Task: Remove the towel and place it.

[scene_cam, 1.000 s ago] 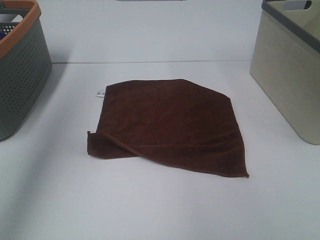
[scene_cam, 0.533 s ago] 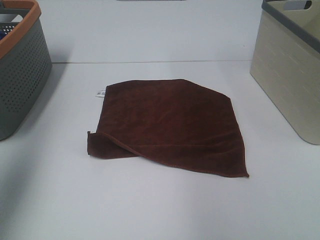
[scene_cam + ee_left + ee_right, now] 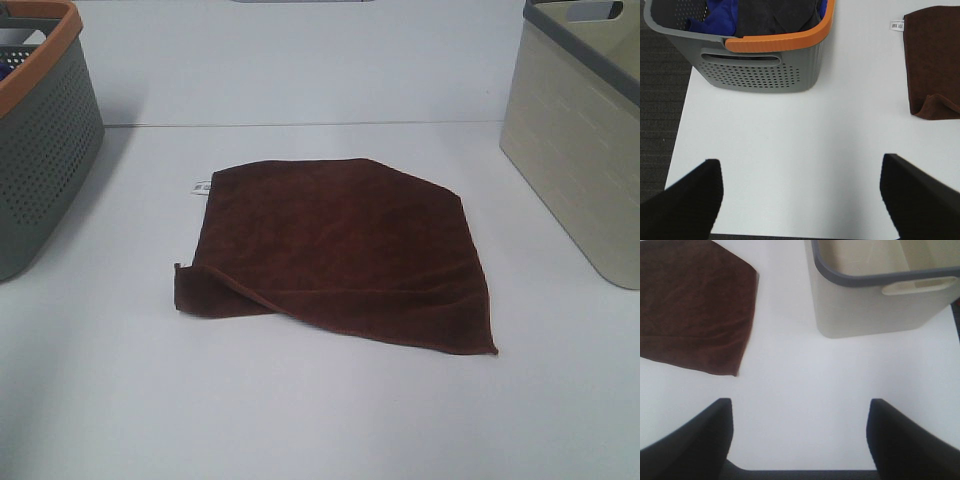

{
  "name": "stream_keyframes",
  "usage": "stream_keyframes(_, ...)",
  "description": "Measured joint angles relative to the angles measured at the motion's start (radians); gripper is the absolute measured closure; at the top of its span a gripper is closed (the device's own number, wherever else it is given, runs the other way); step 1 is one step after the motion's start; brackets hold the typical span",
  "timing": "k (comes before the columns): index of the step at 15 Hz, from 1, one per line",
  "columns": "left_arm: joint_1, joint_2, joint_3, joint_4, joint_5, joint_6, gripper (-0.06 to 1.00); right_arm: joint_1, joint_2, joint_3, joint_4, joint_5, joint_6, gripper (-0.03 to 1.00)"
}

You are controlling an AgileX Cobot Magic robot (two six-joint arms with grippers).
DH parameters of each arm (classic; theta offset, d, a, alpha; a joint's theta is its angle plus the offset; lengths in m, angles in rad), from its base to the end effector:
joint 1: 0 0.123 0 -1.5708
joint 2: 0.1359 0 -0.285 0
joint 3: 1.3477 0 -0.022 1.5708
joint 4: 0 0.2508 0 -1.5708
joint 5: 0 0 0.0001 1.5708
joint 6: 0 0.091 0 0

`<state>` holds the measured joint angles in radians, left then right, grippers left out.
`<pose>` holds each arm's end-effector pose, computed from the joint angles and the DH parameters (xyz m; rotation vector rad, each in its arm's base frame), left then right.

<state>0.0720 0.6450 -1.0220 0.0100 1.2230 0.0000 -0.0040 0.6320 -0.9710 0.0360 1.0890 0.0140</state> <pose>0.0777 0.0065 0.3929 -0.0846 2.3285 0.0487 0.0859 0.0026 0.3887 0.0213 2.2333 0.0502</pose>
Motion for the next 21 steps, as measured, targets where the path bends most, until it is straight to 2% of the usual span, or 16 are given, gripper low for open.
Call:
stream_keyframes(3,0.000,-0.153,0.054,0.000,0.001,-0.027,0.13,0.000,-0.199,0.136,-0.069,0.000,-0.005,0.32)
stream_keyframes(6,0.000,-0.268,0.147,-0.010,0.001,0.000,0.13,0.000,-0.375,0.296,-0.137,-0.003,-0.030,0.32)
stream_keyframes(10,0.000,-0.390,0.238,-0.010,0.001,0.113,0.13,0.000,-0.474,0.391,-0.048,-0.003,-0.075,0.32)
stream_keyframes(13,0.000,-0.476,0.273,-0.010,0.001,0.116,0.13,0.000,-0.508,0.413,0.007,-0.003,-0.099,0.32)
stream_keyframes(17,0.000,-0.639,0.353,-0.039,-0.009,0.116,0.13,0.000,-0.613,0.432,0.017,-0.003,-0.103,0.32)
stream_keyframes(19,0.000,-0.650,0.396,-0.071,-0.033,0.125,0.13,0.000,-0.636,0.432,0.014,-0.003,-0.103,0.32)
stream_keyframes(20,0.000,-0.651,0.476,-0.115,-0.086,0.182,0.13,0.000,-0.637,0.433,0.013,-0.004,-0.110,0.32)
stream_keyframes(21,0.000,-0.651,0.492,-0.130,-0.126,0.220,0.13,0.000,-0.637,0.444,0.013,-0.006,-0.113,0.32)
